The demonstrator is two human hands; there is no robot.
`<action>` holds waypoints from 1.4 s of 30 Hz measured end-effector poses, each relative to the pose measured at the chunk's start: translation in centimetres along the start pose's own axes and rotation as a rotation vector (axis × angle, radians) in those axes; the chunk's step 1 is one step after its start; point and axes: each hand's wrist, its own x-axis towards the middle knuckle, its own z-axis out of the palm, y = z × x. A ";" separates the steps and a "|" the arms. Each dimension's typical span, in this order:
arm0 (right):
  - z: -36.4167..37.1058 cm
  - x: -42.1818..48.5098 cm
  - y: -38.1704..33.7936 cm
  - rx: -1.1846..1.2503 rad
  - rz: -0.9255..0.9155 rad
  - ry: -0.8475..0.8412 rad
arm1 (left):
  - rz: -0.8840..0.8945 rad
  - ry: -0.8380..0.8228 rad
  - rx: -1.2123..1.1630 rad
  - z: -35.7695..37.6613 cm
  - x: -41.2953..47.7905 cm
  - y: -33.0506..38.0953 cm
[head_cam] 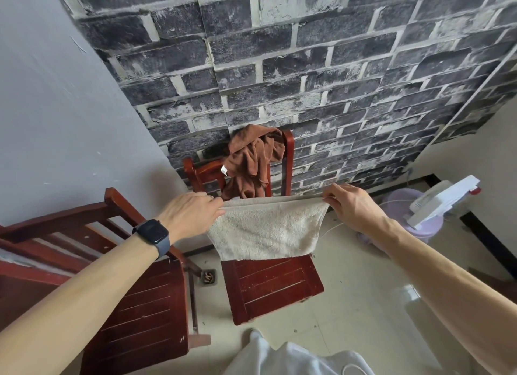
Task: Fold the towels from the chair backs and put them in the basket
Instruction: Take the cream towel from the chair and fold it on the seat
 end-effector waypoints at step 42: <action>9.4 4.9 2.6 -0.132 0.237 -0.181 | -0.311 -0.085 -0.012 13.0 2.3 -1.3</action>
